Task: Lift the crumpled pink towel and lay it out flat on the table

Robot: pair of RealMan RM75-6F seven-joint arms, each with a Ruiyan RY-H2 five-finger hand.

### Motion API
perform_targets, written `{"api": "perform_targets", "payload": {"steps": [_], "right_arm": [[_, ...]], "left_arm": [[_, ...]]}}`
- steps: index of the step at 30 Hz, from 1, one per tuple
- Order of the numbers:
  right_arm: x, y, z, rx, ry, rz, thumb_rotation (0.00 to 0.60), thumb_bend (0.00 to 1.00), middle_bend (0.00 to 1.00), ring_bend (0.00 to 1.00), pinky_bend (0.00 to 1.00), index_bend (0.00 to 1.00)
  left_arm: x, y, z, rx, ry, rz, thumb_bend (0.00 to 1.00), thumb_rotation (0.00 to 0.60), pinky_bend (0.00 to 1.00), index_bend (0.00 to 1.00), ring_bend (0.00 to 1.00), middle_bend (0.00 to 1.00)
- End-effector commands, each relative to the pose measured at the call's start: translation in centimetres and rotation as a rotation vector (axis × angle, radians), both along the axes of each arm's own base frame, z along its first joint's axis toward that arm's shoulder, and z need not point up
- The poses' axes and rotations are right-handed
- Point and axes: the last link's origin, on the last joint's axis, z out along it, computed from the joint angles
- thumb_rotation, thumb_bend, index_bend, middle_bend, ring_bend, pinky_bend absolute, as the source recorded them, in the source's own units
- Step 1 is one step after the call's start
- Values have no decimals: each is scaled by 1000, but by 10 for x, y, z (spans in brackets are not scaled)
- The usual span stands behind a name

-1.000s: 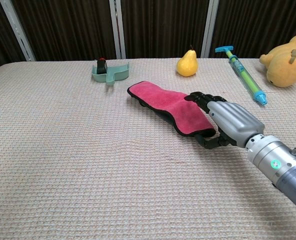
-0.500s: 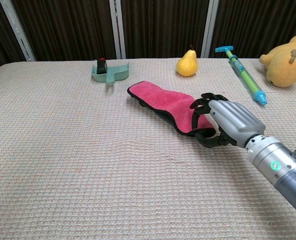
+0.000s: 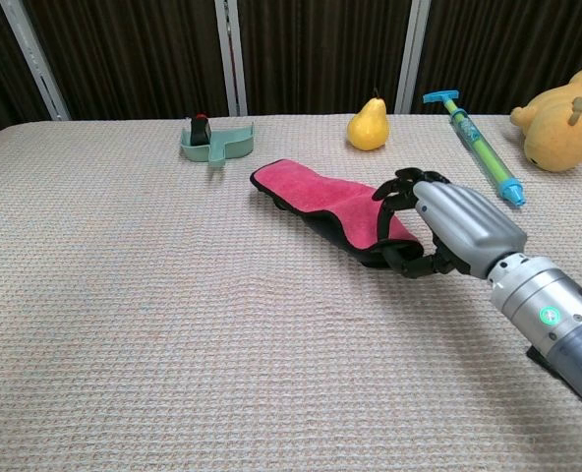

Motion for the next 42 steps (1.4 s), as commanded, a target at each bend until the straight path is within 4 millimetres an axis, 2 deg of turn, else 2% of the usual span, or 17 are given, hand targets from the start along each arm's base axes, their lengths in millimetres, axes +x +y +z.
{"api": "perform_targets", "payload": {"steps": [1,7,15,22,28,34,42], "right_arm": [[4,-4,11,-27,-8,19,600,559,238,58,0,605],[10,-12,43,-88,-32,51,600,563,238,58,0,605],[26,-28,102,-172,-63,103,600,562,237,60,0,606],[36,-44,139,-216,-88,84,600,563,238,60,0,610],[56,-49,164,-243,-111,113,600,562,238,60,0,610],[78,-44,175,-225,-139,145,600,562,238,60,0,610],[106,-39,164,-202,-94,166,600,562,238,60,0,610]], "left_arm": [[0,0,0,-1,-2,2,0,600,0,0,0,0],[-1,0,0,-2,-6,16,0,600,0,0,0,0],[7,10,-5,-14,-35,19,0,600,0,0,0,0],[27,33,-7,-28,-76,-19,0,600,0,0,0,0],[50,55,-16,-49,-87,-62,17,600,0,0,0,0],[76,80,-31,-54,-128,-103,37,600,0,18,0,0],[109,112,-63,-78,-196,-134,37,600,0,27,0,0]]}}
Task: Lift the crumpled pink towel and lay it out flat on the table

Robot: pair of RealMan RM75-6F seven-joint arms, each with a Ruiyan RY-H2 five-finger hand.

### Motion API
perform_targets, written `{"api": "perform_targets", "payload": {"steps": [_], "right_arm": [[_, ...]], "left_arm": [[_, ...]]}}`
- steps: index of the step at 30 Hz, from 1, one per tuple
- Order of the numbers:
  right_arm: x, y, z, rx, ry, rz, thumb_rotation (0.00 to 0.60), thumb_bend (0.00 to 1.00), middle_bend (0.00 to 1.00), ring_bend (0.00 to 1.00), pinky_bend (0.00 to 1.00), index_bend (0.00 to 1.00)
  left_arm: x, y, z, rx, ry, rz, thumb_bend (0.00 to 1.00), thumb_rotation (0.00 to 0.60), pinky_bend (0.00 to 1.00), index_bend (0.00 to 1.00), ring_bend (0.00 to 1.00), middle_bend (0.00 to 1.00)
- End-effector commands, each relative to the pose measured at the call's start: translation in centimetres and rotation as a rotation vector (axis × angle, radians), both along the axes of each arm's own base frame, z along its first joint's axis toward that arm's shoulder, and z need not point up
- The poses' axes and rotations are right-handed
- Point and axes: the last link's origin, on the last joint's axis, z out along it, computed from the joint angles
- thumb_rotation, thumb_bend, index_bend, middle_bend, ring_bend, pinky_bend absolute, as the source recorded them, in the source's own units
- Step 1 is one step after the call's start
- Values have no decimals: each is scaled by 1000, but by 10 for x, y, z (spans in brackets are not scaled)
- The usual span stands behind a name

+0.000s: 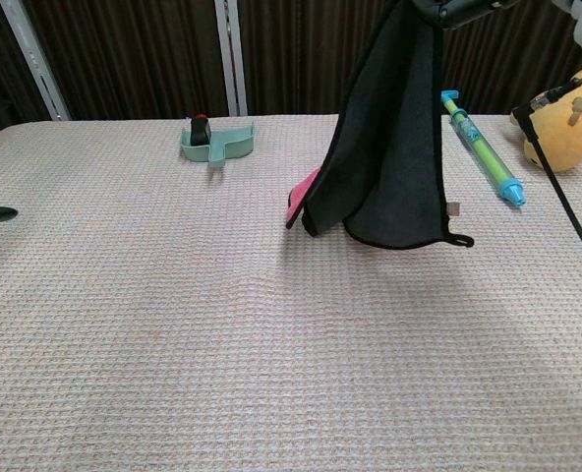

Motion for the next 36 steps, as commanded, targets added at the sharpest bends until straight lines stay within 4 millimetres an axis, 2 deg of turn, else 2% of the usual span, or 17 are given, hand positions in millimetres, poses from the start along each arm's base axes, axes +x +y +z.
{"api": "perform_targets", "payload": {"steps": [1,11,18,31,36], "right_arm": [[14,1,-6,8,19,9,600,562,238,60,0,610],[44,-2,-24,-2,73,-14,600,563,238,60,0,610],[65,-5,-34,-16,94,-37,600,568,238,61,8,620],[84,-7,-35,-47,83,-81,600,585,238,62,10,628],[91,-5,-27,-54,68,-78,600,585,237,62,11,628]], "left_arm": [[11,11,-12,-17,-15,-11,37,600,0,27,0,0],[45,34,-47,-83,-119,-43,37,600,0,23,0,0],[68,44,-70,-111,-141,-79,43,600,0,90,0,0],[97,57,-117,-154,-147,-107,56,600,0,155,0,0],[107,63,-128,-146,-163,-114,113,600,0,225,0,7]]}}
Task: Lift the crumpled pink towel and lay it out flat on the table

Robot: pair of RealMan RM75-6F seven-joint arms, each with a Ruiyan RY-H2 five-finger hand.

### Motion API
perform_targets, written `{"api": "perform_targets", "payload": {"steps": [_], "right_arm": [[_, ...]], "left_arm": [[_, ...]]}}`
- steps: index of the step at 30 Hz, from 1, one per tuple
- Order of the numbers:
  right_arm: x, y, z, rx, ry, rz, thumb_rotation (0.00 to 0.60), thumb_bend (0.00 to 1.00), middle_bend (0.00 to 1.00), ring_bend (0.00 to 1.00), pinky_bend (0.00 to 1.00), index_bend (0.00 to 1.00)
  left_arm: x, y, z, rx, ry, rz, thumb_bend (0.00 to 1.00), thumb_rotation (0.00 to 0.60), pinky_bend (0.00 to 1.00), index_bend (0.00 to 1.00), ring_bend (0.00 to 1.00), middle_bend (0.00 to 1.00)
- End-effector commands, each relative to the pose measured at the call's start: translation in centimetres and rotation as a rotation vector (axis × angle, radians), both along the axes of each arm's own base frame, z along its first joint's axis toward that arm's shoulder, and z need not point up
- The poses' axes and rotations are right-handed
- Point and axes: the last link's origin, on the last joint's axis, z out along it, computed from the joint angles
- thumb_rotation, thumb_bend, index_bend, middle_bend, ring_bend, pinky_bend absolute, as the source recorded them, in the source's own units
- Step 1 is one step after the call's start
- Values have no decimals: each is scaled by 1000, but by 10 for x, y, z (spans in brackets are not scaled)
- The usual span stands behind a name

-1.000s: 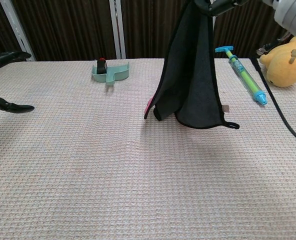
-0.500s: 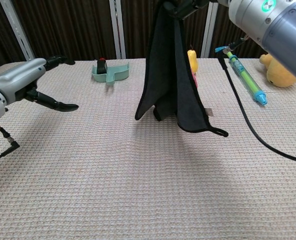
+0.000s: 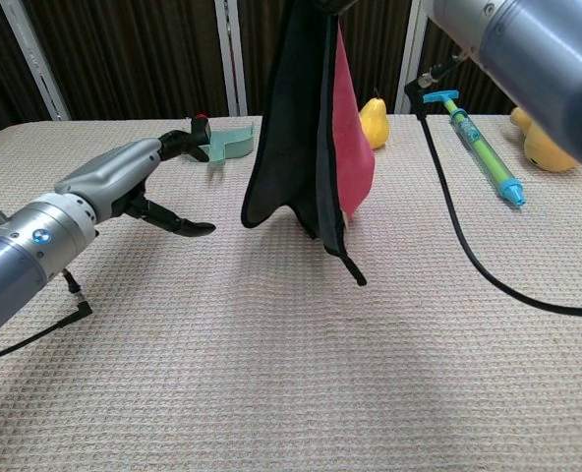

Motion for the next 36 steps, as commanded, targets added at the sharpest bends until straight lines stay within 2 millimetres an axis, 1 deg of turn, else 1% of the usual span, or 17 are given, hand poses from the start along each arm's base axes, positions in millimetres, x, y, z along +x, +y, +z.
{"api": "perform_targets", "payload": {"steps": [1,3,6,10,12,15,17,21,29,36], "right_arm": [[5,0,6,-7,-10,6,600,586,237,62,11,628],[7,0,10,-11,-14,7,600,589,238,62,10,628],[8,0,12,-7,-12,2,600,590,238,62,10,628],[9,4,14,-5,-16,-2,600,590,238,63,10,628],[9,4,15,-5,-20,-3,600,590,238,62,11,628],[9,5,16,-7,-15,-8,600,590,238,62,10,628],[8,5,16,-7,-15,-13,600,590,238,63,10,628],[7,5,17,-7,-12,-22,600,590,238,63,11,628],[4,2,18,-8,-10,-44,600,590,238,62,11,628],[3,3,16,-5,-4,-54,600,591,238,62,11,628]], "left_arm": [[7,6,-6,5,-13,-2,122,600,0,241,0,11],[10,10,-9,-2,-19,0,141,600,0,279,0,20],[13,12,-14,-15,-30,5,144,600,0,314,0,23],[20,13,-18,-23,-30,-11,139,600,0,311,0,24],[25,12,-20,-19,-36,-24,92,600,0,298,0,23],[31,9,-22,-28,-63,-37,13,600,0,286,0,22],[34,6,-22,-31,-73,-46,0,600,0,279,0,21],[38,0,-20,-36,-90,-66,0,600,0,269,0,20],[42,-15,-10,-38,-133,-90,0,600,0,260,0,14],[46,-27,-9,-54,-132,-117,0,600,0,259,0,12]]}}
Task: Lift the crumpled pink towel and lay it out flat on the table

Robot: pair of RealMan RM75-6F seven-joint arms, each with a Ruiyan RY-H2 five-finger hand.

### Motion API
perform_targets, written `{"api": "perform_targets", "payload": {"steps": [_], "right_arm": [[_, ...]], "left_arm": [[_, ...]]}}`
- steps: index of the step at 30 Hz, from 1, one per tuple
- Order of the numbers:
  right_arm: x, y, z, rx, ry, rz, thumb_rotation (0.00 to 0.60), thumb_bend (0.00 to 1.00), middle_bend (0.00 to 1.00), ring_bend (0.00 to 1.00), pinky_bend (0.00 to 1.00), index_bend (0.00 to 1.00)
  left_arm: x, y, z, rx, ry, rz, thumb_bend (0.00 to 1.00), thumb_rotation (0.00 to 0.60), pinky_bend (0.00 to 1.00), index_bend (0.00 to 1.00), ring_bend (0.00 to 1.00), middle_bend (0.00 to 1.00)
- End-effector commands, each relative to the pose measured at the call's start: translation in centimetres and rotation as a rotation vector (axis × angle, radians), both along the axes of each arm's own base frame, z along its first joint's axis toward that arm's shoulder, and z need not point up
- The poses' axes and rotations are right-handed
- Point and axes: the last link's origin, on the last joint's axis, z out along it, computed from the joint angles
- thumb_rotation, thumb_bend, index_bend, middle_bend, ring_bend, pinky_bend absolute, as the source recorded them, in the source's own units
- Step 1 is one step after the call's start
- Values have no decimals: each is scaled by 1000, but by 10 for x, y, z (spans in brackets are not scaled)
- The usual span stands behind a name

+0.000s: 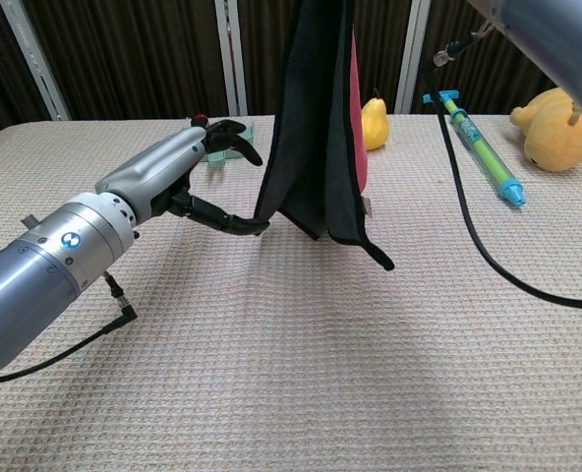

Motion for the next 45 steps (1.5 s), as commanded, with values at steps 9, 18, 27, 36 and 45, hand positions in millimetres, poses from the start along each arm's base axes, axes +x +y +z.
{"api": "perform_targets", "payload": {"steps": [9,18,27,36,45], "right_arm": [[-1,4,0,-1,4,1,600,590,238,62,11,628],[-4,2,4,-7,7,-7,600,590,238,62,10,628],[-5,3,1,-5,15,-8,600,590,238,62,10,628],[-6,1,3,-8,12,-17,600,590,238,62,11,628],[-8,4,3,-4,13,-20,600,597,238,62,10,628]], "left_arm": [[2,7,-13,15,55,19,91,600,0,283,0,15],[-6,15,-20,16,81,60,198,600,0,360,0,20],[-6,18,-21,5,66,68,263,600,0,420,0,33],[-7,21,-19,10,63,67,355,600,0,478,0,60],[-9,23,-17,15,70,65,427,600,0,487,0,62]]}}
